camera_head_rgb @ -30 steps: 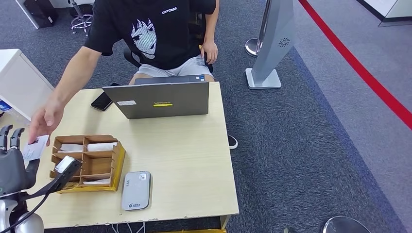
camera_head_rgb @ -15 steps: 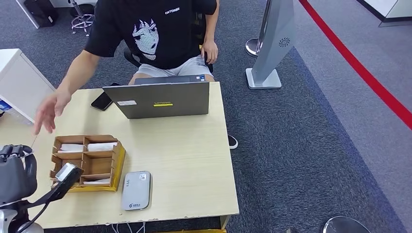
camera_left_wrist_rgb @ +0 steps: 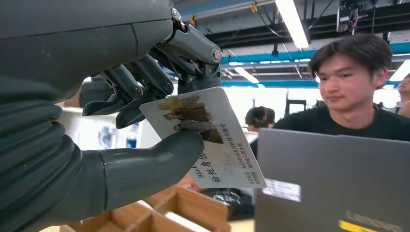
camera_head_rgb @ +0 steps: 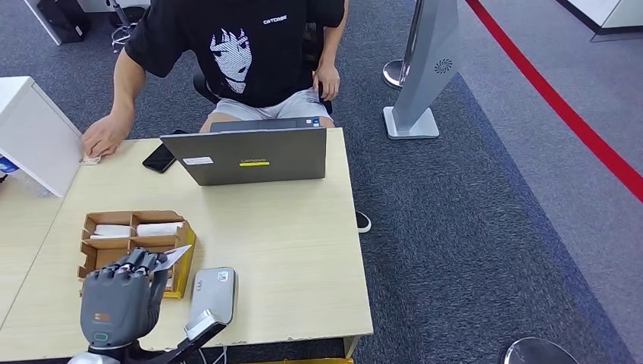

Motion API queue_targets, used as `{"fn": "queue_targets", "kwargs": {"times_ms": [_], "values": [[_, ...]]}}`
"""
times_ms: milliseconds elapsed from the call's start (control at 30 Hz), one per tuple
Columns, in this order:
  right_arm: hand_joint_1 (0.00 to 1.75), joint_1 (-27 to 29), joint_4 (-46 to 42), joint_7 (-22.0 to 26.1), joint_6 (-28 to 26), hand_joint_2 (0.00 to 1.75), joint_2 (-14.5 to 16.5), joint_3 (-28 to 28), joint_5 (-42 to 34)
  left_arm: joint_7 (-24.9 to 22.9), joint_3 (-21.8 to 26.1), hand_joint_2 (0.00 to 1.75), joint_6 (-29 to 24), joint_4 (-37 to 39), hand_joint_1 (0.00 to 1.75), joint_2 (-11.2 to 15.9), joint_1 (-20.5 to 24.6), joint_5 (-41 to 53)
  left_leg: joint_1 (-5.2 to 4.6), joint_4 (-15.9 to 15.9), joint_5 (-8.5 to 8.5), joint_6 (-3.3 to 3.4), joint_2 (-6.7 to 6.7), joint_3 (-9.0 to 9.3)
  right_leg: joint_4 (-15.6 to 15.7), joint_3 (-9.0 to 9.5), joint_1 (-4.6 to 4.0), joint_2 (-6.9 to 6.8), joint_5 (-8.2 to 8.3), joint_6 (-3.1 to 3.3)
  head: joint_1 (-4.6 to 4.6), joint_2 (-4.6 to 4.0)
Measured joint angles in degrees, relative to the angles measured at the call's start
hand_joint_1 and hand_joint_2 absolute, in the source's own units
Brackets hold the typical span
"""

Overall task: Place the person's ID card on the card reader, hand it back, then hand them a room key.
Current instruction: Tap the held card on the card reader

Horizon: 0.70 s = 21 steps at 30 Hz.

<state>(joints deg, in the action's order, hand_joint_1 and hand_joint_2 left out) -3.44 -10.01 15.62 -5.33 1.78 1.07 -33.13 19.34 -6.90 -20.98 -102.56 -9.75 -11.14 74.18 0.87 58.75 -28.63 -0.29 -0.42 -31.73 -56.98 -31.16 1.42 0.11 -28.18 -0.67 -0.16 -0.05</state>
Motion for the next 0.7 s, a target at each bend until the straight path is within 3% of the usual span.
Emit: {"fn": "queue_targets", "kwargs": {"times_ms": [200, 700], "values": [[0.0, 0.07, 0.0, -0.02, 0.0, 1.75, 0.27, 1.06, 0.02, -0.83, -3.13, 1.75, 0.01, 6.28, 1.75, -0.2, -0.05, -1.48, 0.0, 0.0, 0.0, 0.0, 0.0, 0.0, 0.0, 0.0, 0.0, 0.0, 0.0, 0.0, 0.01, 0.0], [0.0, 0.22, -0.02, -0.54, -0.69, 1.75, 0.81, 3.11, 0.28, -1.65, -3.35, 1.75, -2.6, 24.06, 1.75, 1.9, 0.3, -1.47, -0.01, -0.01, 0.0, 0.0, -0.01, -0.01, 0.0, 0.03, 0.01, -0.02, -0.01, -0.01, 0.01, 0.0]]}}
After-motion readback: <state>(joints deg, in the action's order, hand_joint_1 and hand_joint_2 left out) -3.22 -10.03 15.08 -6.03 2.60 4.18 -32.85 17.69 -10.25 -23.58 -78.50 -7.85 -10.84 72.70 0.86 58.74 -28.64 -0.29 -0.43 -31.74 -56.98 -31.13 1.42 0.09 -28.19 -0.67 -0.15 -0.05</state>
